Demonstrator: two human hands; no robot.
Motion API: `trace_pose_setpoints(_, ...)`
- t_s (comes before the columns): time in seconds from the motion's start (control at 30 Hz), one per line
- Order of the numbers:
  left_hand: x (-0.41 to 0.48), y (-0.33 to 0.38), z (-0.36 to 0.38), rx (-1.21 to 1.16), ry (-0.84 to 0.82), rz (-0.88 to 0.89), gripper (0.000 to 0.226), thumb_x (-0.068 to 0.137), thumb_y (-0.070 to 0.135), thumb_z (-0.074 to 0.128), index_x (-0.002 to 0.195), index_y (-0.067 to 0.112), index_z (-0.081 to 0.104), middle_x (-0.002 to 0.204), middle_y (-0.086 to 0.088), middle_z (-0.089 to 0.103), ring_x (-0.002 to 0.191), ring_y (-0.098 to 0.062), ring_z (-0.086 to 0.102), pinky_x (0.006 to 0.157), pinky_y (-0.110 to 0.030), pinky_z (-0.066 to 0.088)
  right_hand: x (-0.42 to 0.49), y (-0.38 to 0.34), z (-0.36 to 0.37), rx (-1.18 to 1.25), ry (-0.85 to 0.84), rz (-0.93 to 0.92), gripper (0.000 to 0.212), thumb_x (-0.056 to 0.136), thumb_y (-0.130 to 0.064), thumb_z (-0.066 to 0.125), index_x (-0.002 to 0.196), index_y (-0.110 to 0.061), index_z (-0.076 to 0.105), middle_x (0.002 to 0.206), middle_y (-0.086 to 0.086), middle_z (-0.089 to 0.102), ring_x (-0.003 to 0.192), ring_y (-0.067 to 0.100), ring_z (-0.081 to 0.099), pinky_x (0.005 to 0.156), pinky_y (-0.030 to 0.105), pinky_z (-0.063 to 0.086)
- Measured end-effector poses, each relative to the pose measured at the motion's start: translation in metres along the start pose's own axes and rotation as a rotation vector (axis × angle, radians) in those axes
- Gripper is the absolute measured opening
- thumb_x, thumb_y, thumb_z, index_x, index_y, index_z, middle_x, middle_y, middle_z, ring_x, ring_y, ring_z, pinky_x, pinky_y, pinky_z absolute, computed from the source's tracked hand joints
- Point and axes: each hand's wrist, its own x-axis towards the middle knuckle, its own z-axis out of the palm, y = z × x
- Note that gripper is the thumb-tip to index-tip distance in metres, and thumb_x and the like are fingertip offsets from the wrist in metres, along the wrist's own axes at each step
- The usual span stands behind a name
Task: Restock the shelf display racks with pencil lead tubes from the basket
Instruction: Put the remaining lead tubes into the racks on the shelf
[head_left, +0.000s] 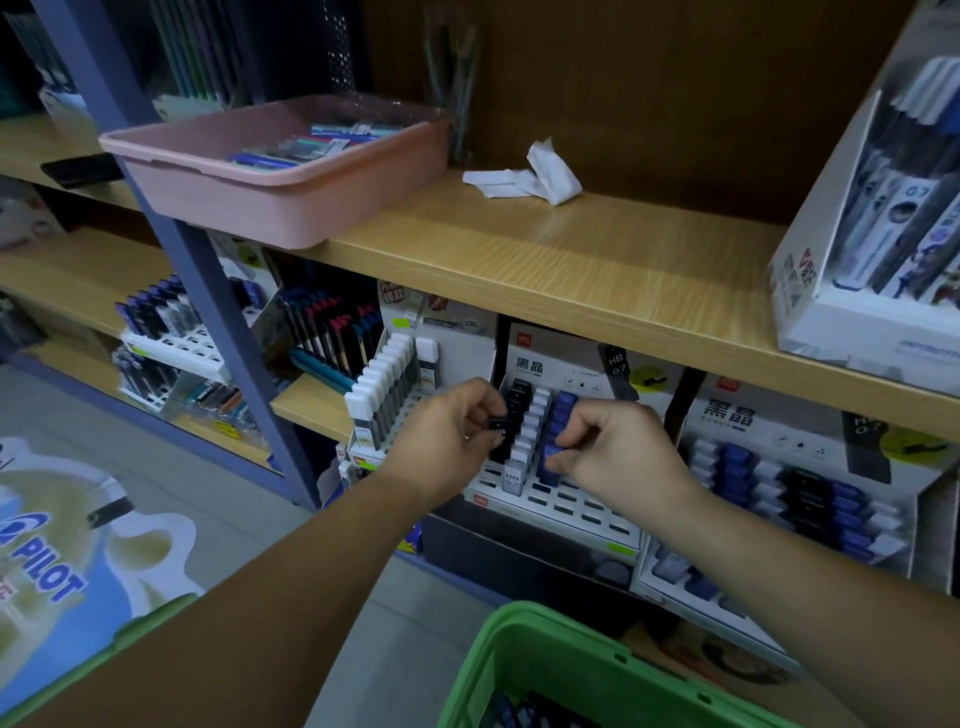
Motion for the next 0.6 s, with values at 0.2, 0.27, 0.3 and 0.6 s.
trace_pose_setpoints(0.2, 0.001, -0.003, -0.009, 0.11, -0.047, 0.053, 0.023, 0.09, 0.008, 0.075, 0.099, 0.026, 0.066, 0.091, 0.007, 0.069, 0.077, 0.001, 0.062, 0.069, -0.013, 0.046, -0.005, 0.004, -0.003, 0.004, 0.006, 0.008, 0.028, 0.075, -0.005, 0.089, 0.066, -0.015, 0.064, 0.073, 0.007, 0.07, 0.061, 0.016, 0.062, 0.061, 0.028, 0.053)
trace_pose_setpoints(0.27, 0.0, -0.005, -0.012, 0.125, -0.046, 0.056, 0.019, 0.091, 0.006, 0.073, 0.098, 0.023, 0.068, 0.089, 0.008, 0.07, 0.073, 0.005, 0.061, 0.067, -0.009, 0.043, -0.007, 0.003, -0.004, 0.02, 0.001, 0.013, 0.028, 0.074, -0.005, 0.09, 0.066, -0.015, 0.065, 0.075, 0.007, 0.07, 0.063, 0.017, 0.063, 0.062, 0.029, 0.054)
trace_pose_setpoints(0.3, 0.0, -0.006, -0.013, 0.13, -0.044, 0.059, 0.018, 0.092, 0.006, 0.072, 0.098, 0.022, 0.068, 0.088, 0.007, 0.07, 0.073, 0.006, 0.061, 0.067, -0.007, 0.042, -0.007, 0.002, -0.005, 0.033, 0.0, 0.013, 0.028, 0.074, -0.005, 0.09, 0.066, -0.015, 0.065, 0.075, 0.008, 0.07, 0.062, 0.015, 0.061, 0.061, 0.028, 0.053)
trace_pose_setpoints(0.6, 0.002, -0.012, -0.001, 0.146, -0.058, 0.102, 0.022, 0.093, 0.003, 0.069, 0.105, 0.02, 0.077, 0.102, 0.008, 0.066, 0.095, -0.011, 0.065, 0.09, -0.026, 0.053, -0.008, -0.004, -0.003, 0.118, 0.047, 0.068, 0.028, 0.075, -0.004, 0.088, 0.069, -0.017, 0.064, 0.076, 0.007, 0.068, 0.061, 0.012, 0.058, 0.061, 0.031, 0.053)
